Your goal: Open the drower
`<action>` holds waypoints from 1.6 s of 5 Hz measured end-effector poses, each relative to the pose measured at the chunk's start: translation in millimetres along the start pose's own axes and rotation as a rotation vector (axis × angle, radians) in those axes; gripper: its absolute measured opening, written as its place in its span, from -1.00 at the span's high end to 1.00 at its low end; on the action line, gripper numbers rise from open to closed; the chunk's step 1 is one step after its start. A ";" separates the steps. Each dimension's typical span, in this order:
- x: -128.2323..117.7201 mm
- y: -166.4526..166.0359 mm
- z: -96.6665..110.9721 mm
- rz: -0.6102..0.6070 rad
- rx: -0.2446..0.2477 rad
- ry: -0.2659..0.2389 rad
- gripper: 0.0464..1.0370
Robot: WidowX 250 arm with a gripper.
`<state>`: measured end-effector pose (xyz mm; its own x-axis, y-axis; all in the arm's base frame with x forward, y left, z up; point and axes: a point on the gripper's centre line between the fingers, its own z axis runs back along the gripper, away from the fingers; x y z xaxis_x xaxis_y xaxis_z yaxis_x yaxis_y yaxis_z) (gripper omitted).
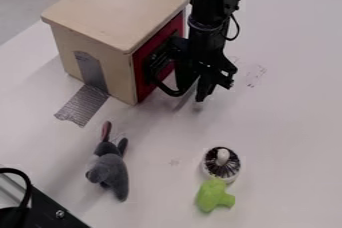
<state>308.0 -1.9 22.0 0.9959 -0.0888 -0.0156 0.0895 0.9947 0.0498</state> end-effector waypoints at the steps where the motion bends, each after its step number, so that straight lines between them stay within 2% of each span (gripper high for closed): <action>1: 3.0 -6.5 -1.0 0.027 -0.020 -0.002 0.73; 2: 7.3 -29.5 2.5 0.006 -0.049 -0.016 0.84; 3: 14.0 -63.1 7.7 -0.043 -0.065 -0.031 0.85; 4: 17.3 -74.5 11.0 -0.037 -0.067 -0.036 0.76; 5: 23.1 -83.6 17.3 -0.058 -0.065 -0.058 0.30; 6: 20.3 -87.3 22.3 -0.066 -0.054 -0.054 -0.33; 7: 25.7 -94.1 65.9 -0.070 -0.068 -0.136 -0.86; 8: 18.0 -97.5 97.5 -0.063 -0.078 -0.166 -0.92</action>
